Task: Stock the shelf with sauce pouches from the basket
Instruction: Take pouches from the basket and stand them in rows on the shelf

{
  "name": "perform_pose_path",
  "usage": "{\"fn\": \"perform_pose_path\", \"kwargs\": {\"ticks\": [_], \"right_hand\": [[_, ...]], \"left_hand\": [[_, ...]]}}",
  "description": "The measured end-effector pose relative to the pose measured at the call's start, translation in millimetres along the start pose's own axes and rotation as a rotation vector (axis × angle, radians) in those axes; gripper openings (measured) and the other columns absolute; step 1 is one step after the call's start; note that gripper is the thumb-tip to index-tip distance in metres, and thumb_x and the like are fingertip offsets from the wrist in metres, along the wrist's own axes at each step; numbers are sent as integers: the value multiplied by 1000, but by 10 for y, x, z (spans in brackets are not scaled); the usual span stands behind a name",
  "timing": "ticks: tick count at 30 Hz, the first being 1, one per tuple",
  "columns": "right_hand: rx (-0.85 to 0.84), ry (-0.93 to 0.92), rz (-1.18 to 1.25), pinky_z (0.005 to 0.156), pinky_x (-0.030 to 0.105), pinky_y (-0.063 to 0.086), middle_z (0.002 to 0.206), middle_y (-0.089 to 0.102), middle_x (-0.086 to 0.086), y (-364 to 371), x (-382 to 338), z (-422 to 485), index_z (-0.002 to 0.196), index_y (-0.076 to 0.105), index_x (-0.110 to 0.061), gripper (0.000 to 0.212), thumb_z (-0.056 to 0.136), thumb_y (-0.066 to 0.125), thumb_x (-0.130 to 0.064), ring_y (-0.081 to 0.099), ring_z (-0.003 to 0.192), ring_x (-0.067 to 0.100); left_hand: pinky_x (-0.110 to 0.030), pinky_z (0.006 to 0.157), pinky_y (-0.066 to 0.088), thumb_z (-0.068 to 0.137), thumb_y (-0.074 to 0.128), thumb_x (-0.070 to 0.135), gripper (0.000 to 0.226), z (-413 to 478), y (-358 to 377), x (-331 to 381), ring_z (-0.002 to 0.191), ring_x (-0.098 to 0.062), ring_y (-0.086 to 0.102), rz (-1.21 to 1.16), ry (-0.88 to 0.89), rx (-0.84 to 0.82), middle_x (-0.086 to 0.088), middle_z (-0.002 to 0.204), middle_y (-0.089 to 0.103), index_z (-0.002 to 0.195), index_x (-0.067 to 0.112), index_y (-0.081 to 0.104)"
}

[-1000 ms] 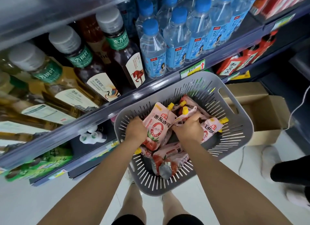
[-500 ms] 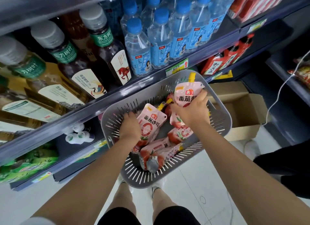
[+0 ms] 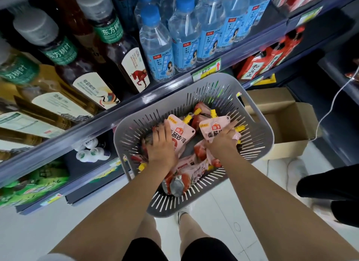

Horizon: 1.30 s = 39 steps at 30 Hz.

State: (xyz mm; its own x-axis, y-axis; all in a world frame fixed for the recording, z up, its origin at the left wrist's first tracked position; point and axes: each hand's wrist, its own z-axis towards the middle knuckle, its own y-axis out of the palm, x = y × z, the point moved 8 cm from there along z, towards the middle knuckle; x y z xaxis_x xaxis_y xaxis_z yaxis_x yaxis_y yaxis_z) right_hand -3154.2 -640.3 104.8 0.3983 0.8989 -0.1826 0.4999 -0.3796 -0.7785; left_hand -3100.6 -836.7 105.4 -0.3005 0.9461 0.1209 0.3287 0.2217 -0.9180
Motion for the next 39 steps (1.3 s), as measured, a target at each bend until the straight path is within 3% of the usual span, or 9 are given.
{"fn": "perform_pose_path", "kwargs": {"ticks": [7, 14, 22, 27, 34, 39], "right_hand": [[7, 67, -20, 100, 61, 40, 155, 12, 15, 36, -12, 47, 145, -26, -3, 142, 64, 79, -55, 32, 135, 43], [-14, 69, -32, 100, 63, 37, 156, 9, 13, 42, 4, 32, 144, -29, -6, 151, 57, 85, -54, 27, 138, 41], [8, -5, 24, 99, 55, 41, 154, 18, 16, -143, -3, -52, 145, -26, -5, 139, 66, 81, -47, 32, 135, 40], [54, -58, 70, 101, 51, 38, 154, 17, 20, -326, -160, -360, 147, -22, -9, 137, 66, 79, -51, 31, 135, 41], [152, -182, 171, 101, 51, 38, 149, 25, 20, -698, -465, -1146, 150, -16, -14, 128, 67, 68, -65, 35, 133, 41], [284, -305, 284, 100, 50, 36, 150, 22, 16, -874, -635, -2112, 151, -14, -18, 124, 69, 73, -54, 31, 135, 37]], "left_hand": [[-59, 106, 32, 83, 52, 64, 111, 19, 43, -10, 141, -29, 13, 17, -29, 14, -6, 157, 0, 144, 14, -26], [-57, 105, 34, 75, 55, 72, 120, 54, 47, -8, 140, -37, 13, -6, -82, -33, -4, 158, -7, 142, 19, -30], [-48, 97, 42, 55, 78, 60, 140, -48, -343, -7, 127, -28, 31, 2, -14, -24, -8, 140, 25, 146, 18, -20], [-44, 99, 42, 51, 77, 62, 138, -290, -635, -44, 130, -29, 30, -124, -41, -2, -8, 139, 26, 146, 23, -14], [-43, 109, 31, 52, 72, 63, 132, -857, -1155, -221, 134, -30, 27, -188, -6, 146, -10, 141, 29, 149, 23, -8], [-42, 103, 36, 46, 66, 73, 130, -1654, -1567, -776, 129, -29, 31, -370, -15, 307, -7, 138, 33, 149, 27, 2]]}}
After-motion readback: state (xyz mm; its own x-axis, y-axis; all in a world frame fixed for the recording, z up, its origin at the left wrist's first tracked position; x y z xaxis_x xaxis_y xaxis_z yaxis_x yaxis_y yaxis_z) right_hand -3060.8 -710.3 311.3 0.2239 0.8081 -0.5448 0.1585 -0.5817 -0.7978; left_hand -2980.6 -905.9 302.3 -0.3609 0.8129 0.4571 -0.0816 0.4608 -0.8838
